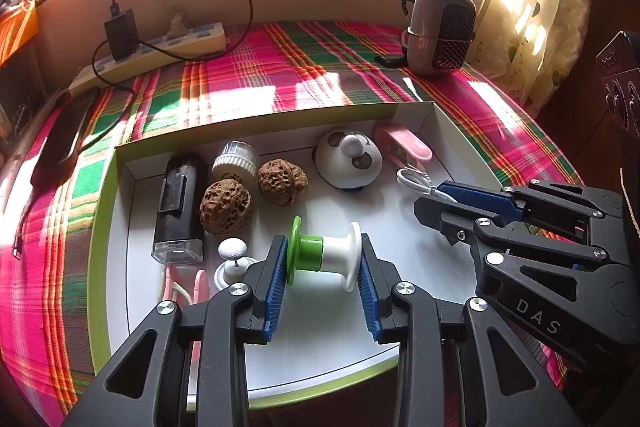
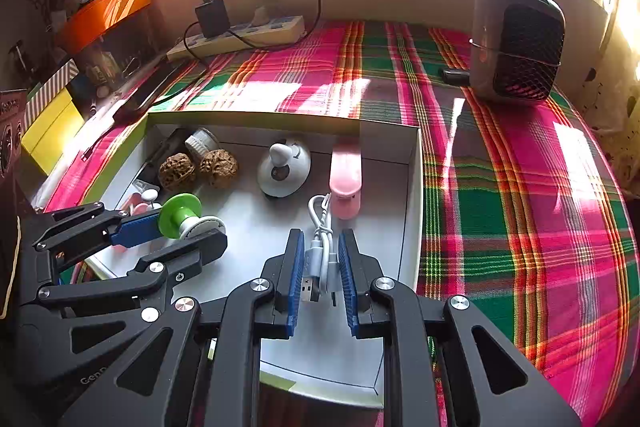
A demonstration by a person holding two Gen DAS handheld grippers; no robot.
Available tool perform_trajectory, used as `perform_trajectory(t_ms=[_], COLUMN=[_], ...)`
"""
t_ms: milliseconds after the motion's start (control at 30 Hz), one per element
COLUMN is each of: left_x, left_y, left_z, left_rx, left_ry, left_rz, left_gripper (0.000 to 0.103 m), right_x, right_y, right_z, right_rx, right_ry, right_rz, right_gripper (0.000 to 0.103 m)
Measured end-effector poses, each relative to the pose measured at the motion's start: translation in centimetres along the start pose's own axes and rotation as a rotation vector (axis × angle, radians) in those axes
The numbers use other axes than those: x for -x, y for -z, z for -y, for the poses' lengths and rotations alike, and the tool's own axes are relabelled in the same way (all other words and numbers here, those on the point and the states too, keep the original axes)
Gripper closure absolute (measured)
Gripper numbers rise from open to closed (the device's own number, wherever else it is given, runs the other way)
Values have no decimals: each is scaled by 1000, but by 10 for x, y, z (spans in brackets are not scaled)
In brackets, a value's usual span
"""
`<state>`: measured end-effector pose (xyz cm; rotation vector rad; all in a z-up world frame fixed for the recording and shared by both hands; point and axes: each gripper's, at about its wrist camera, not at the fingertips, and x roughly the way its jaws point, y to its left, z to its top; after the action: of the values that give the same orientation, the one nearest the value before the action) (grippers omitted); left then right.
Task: Organize objects
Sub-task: 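Lower cable into box and open right gripper while left gripper lowers spool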
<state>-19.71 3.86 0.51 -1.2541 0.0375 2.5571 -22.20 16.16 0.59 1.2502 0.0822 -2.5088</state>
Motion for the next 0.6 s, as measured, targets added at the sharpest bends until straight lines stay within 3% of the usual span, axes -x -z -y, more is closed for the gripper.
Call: perform_trajectory(t_ms=[600], left_x=[-1], left_y=[0], left_z=[0], left_rx=[3], left_ry=[-1], left_rz=[-5], left_gripper=[72], right_x=[0], right_y=[-1], right_z=[1], right_rx=[-6], right_ry=[2], right_rz=[2], right_gripper=[84])
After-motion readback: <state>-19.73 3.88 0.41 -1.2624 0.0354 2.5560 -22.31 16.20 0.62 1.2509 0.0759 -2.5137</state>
